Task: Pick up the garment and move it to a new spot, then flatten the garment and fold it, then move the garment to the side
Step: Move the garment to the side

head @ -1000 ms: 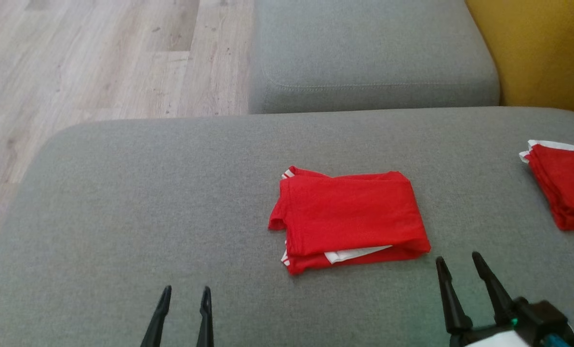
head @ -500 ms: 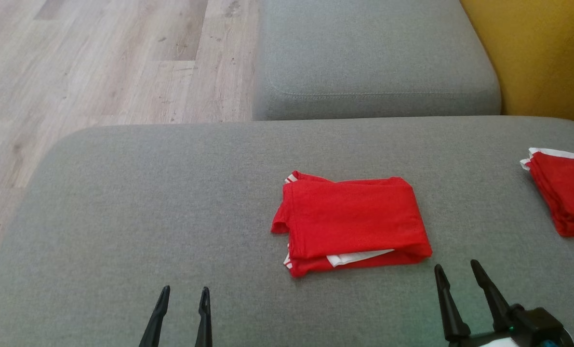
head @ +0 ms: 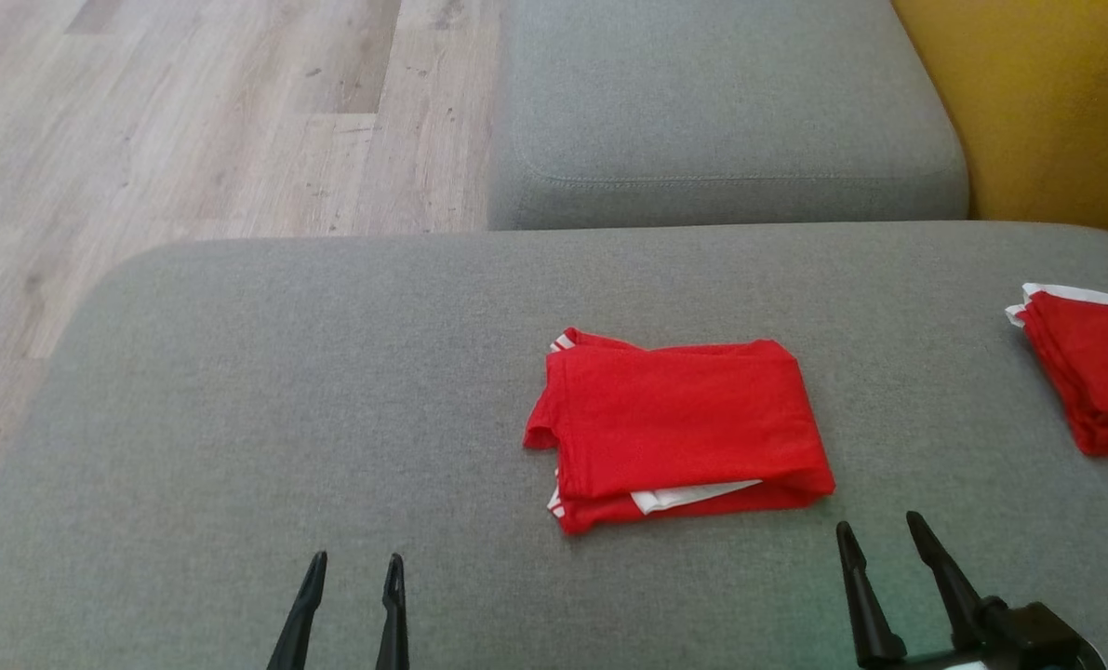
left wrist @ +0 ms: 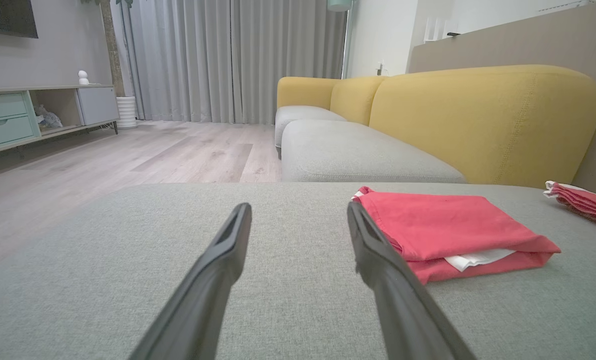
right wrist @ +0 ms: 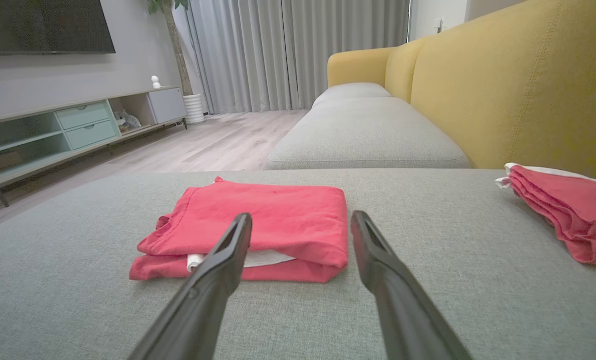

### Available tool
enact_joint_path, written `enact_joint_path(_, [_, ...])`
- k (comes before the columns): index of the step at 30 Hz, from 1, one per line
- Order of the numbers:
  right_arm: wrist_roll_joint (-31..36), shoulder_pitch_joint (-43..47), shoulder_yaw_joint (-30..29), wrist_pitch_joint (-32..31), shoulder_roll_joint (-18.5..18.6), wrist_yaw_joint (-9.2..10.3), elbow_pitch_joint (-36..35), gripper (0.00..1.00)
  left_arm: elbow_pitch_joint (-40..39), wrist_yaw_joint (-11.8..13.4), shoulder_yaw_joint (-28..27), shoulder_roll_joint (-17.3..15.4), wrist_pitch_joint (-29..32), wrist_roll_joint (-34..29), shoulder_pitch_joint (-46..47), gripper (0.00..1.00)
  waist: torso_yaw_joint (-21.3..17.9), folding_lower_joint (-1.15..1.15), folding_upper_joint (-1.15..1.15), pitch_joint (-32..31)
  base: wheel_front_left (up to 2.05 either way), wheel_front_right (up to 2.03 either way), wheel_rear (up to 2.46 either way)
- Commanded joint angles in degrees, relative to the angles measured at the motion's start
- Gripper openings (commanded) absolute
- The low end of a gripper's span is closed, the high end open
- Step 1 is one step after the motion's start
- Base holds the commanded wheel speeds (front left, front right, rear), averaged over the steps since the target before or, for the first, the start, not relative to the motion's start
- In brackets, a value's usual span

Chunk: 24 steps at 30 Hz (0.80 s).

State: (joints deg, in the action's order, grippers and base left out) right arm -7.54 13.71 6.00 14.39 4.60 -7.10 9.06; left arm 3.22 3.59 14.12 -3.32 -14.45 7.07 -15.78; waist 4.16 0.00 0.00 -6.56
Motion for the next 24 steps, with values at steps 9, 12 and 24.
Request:
enact_joint_path(9, [1.5,-3.4,-1.2,0.6,0.5,-0.39,0.2,1.0,-2.3,1.0,-1.5,0.4,-0.5,0.4,2.1,1.0,0.5,0.0,0.0,2.1,0.0,0.0,0.0])
enact_joint_path(12, [1.8,-5.8,-1.9,0.6,0.7,-0.39,2.1,1.0,-3.5,1.7,-1.3,0.4,-0.5,-0.1,2.7,1.0,0.7,0.0,0.0,3.7,0.0,0.0,0.0])
enact_joint_path(24, [-2.6,-29.6,-2.5,-9.5,3.9,-0.39,23.4,1.0,-9.6,2.2,0.7,0.4,-0.5,-0.1,6.1,1.0,2.5,0.0,0.0,11.1,0.0,0.0,0.0])
